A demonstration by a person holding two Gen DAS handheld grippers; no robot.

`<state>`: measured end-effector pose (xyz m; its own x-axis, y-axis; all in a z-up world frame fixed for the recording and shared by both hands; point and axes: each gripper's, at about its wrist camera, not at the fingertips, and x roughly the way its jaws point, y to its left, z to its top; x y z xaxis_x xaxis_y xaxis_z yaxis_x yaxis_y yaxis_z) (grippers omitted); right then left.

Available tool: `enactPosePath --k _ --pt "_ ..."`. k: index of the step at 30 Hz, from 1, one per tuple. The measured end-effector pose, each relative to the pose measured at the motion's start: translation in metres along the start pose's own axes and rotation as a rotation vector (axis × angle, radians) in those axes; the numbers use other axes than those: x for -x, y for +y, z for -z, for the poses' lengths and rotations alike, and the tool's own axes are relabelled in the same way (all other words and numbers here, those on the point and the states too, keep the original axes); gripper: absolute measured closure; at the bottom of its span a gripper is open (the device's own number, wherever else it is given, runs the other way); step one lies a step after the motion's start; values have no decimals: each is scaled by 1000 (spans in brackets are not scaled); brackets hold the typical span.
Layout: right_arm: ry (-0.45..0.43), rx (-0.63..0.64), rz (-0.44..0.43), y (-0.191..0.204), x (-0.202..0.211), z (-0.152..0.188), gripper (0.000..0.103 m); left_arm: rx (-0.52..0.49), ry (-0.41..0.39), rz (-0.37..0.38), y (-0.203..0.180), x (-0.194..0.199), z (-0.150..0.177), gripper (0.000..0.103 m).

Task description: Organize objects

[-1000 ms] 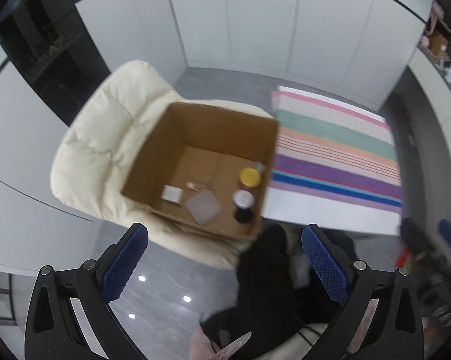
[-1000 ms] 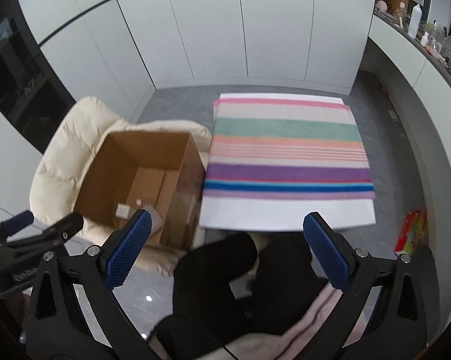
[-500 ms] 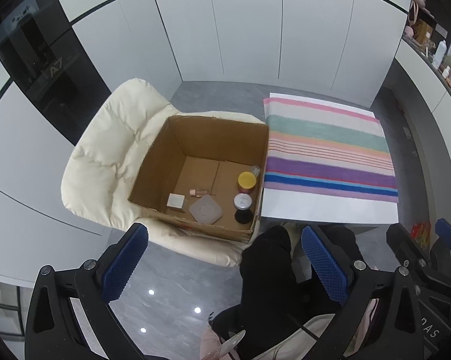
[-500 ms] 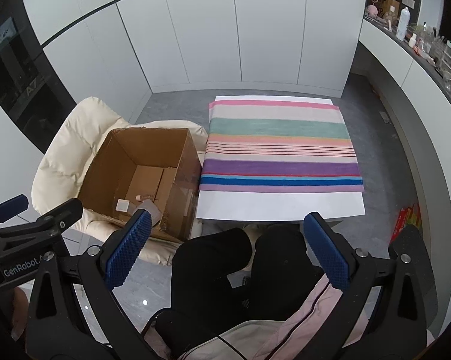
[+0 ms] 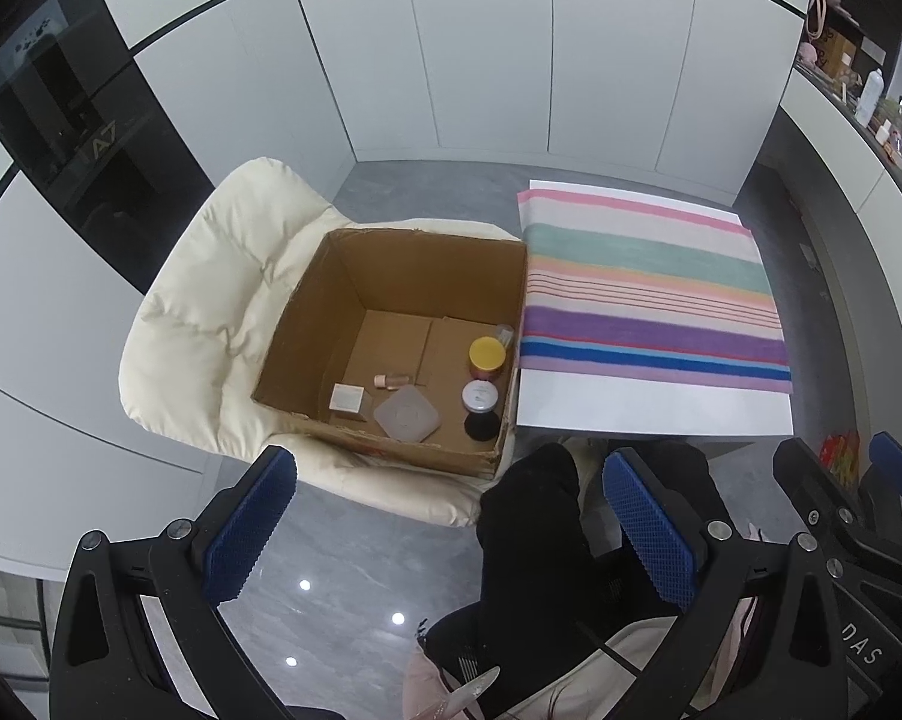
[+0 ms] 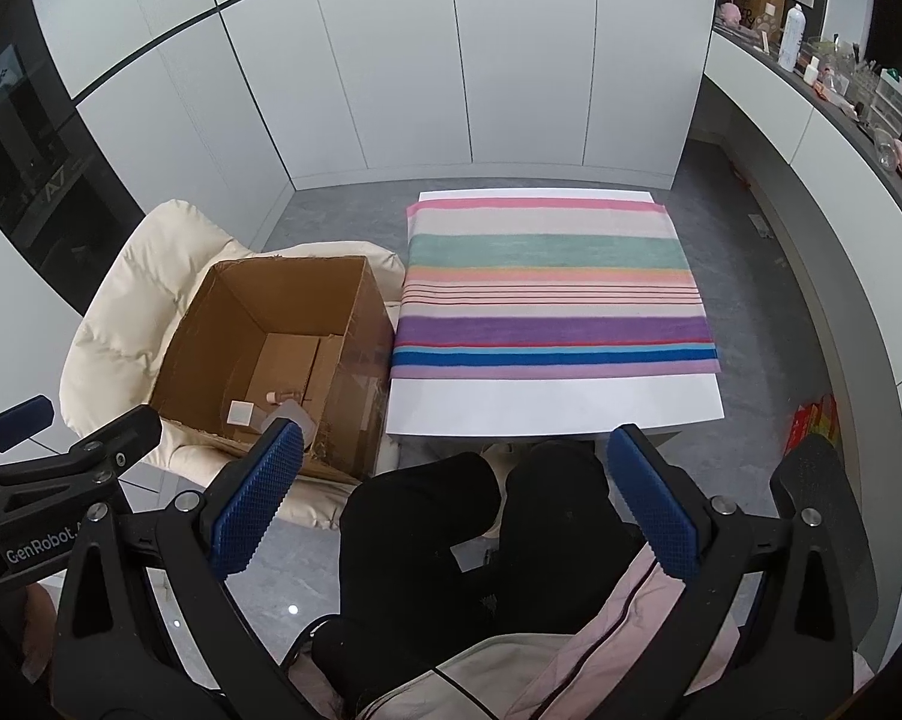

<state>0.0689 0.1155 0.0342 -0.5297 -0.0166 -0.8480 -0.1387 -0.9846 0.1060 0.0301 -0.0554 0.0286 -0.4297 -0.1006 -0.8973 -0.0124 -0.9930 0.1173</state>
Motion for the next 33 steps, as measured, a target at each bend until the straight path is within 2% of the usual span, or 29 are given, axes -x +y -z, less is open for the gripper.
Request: enactPosePath --k 33 --pt "2 13 17 1 -1 1 1 -2 26 -7 -2 -8 0 0"
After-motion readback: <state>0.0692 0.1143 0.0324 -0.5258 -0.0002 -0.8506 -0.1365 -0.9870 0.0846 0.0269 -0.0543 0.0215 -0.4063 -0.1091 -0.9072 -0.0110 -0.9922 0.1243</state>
